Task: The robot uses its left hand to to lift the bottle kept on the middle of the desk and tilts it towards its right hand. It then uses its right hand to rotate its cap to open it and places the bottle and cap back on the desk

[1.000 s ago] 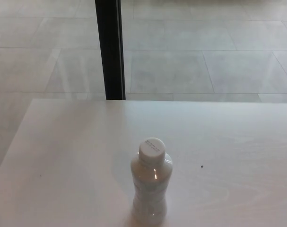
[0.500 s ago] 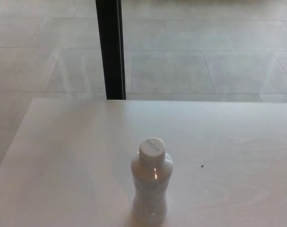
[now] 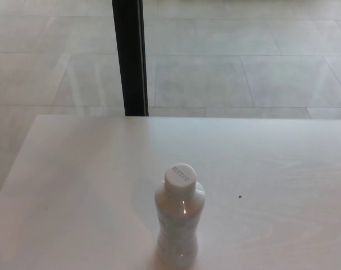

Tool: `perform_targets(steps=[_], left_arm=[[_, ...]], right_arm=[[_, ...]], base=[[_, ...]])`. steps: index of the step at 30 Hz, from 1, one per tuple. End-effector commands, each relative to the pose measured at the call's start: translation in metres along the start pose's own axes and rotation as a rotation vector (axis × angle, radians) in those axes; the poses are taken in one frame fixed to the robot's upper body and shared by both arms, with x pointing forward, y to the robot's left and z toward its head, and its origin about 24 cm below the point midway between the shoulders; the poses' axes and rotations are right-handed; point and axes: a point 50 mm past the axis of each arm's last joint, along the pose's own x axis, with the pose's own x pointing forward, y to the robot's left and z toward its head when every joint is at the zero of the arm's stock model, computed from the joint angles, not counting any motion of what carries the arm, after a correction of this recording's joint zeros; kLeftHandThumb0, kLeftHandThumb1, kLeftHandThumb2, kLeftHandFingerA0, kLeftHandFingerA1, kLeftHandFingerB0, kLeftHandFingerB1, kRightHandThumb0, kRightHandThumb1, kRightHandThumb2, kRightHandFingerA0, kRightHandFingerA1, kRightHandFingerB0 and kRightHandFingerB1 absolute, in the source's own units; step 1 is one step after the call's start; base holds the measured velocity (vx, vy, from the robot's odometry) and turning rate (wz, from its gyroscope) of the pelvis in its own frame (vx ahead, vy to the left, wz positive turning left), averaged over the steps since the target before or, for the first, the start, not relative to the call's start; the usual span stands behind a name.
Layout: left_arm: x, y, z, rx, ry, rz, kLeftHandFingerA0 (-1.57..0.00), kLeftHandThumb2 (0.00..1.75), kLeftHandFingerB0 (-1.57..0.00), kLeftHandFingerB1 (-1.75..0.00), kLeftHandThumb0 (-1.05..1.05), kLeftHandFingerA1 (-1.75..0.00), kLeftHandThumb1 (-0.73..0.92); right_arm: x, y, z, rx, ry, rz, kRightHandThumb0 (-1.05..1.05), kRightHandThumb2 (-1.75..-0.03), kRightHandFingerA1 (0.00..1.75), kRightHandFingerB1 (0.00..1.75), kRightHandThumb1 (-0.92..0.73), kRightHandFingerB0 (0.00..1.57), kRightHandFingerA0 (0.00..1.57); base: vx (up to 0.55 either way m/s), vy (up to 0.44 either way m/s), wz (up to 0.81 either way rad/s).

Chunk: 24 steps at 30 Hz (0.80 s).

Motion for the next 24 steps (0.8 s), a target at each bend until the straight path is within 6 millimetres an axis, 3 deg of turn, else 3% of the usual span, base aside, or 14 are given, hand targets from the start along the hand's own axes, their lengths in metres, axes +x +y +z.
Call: perform_targets(steps=[1, 2, 4, 5, 6, 7, 11, 12, 13, 15, 16, 17, 18, 24], left_arm=[[0.017, -0.085, 0.050, -0.089, -0.129, -0.388, 0.00, 0.95, -0.05, -0.43, -0.82, -0.41, 0.50], [0.017, -0.092, 0.052, -0.069, -0.126, -0.406, -0.01, 0.94, -0.08, -0.44, -0.84, -0.42, 0.51], [0.014, -0.105, 0.050, -0.032, -0.111, -0.466, 0.00, 1.00, -0.07, -0.35, -0.96, -0.26, 0.59], [0.011, -0.123, 0.044, -0.029, -0.083, -0.525, 0.00, 1.00, -0.01, -0.13, -0.96, -0.19, 0.62], [0.008, -0.127, 0.041, -0.016, -0.075, -0.548, 0.00, 1.02, 0.00, -0.10, -0.98, -0.18, 0.66], [0.006, -0.135, 0.036, 0.011, -0.064, -0.583, 0.00, 1.02, 0.00, -0.13, -0.93, -0.20, 0.66], [-0.009, -0.169, 0.016, 0.124, 0.009, -0.693, 0.00, 1.02, -0.02, -0.19, -0.87, -0.27, 0.63], [-0.011, -0.173, 0.012, 0.155, 0.020, -0.717, 0.00, 1.01, -0.03, -0.21, -0.86, -0.29, 0.62], [-0.012, -0.177, 0.010, 0.189, 0.019, -0.745, -0.01, 1.01, -0.05, -0.21, -0.89, -0.30, 0.61], [-0.014, -0.181, 0.008, 0.214, 0.016, -0.773, -0.01, 1.01, -0.06, -0.24, -0.88, -0.32, 0.59], [-0.015, -0.183, 0.007, 0.205, 0.020, -0.778, -0.04, 0.95, -0.06, -0.35, -0.80, -0.46, 0.53], [-0.017, -0.186, 0.006, 0.202, 0.025, -0.791, -0.01, 1.00, -0.02, -0.31, -0.81, -0.40, 0.55], [-0.019, -0.190, 0.004, 0.194, 0.026, -0.814, -0.05, 0.98, -0.02, -0.31, -0.80, -0.47, 0.56], [-0.020, -0.193, -0.001, 0.224, 0.066, -0.845, -0.02, 1.01, -0.05, -0.24, -0.87, -0.41, 0.56]], right_arm=[[-0.011, 0.095, 0.050, 0.013, -0.236, 0.362, -0.78, -1.11, 0.36, 0.17, -0.74, 0.00, 0.01], [-0.013, 0.101, 0.051, 0.007, -0.229, 0.383, -0.82, -1.09, 0.31, 0.11, -0.79, 0.00, 0.01], [-0.015, 0.111, 0.048, -0.011, -0.221, 0.433, -0.83, -1.12, 0.33, 0.13, -0.78, 0.00, 0.01], [-0.020, 0.124, 0.043, -0.014, -0.193, 0.469, -0.81, -1.05, 0.34, 0.09, -0.74, 0.00, 0.06], [-0.022, 0.128, 0.040, -0.017, -0.178, 0.486, -0.77, -0.71, 0.32, 0.06, -0.92, 0.01, 0.03], [-0.025, 0.134, 0.036, -0.019, -0.160, 0.505, -0.87, -1.15, 0.35, 0.13, -0.80, 0.00, 0.01], [-0.036, 0.155, 0.021, 0.001, -0.109, 0.543, -0.79, -1.14, 0.45, 0.19, -0.73, 0.00, 0.00], [-0.039, 0.158, 0.018, 0.014, -0.094, 0.558, -0.79, -0.68, 0.41, 0.25, -0.92, 0.00, 0.04], [-0.040, 0.161, 0.017, 0.016, -0.086, 0.563, -0.82, -1.12, 0.46, 0.20, -0.72, 0.06, 0.04], [-0.041, 0.165, 0.015, 0.016, -0.081, 0.565, -0.87, -1.12, 0.45, 0.18, -0.74, 0.11, 0.03], [-0.042, 0.168, 0.015, 0.020, -0.076, 0.568, -0.83, -1.08, 0.52, 0.32, -0.70, 0.02, 0.06], [-0.043, 0.172, 0.013, 0.023, -0.069, 0.574, -0.80, -0.68, 0.46, 0.27, -0.90, 0.06, 0.08], [-0.043, 0.176, 0.013, 0.011, -0.061, 0.575, -0.81, -1.10, 0.56, 0.31, -0.70, 0.00, 0.13], [-0.043, 0.184, 0.014, -0.007, -0.050, 0.575, -0.76, -1.05, 0.54, 0.32, -0.71, 0.04, 0.10]], base=[[0.00, 0.000, 0.00], [0.00, 0.000, 0.00], [0.00, 0.000, 0.00], [0.00, 0.000, 0.00], [0.00, 0.000, 0.00], [0.00, 0.000, 0.00], [0.00, 0.000, 0.00], [0.00, 0.000, 0.00], [0.00, 0.000, 0.00], [0.00, 0.000, 0.00], [0.00, 0.000, 0.00], [0.00, 0.000, 0.00], [0.00, 0.000, 0.00], [0.00, 0.000, 0.00]])
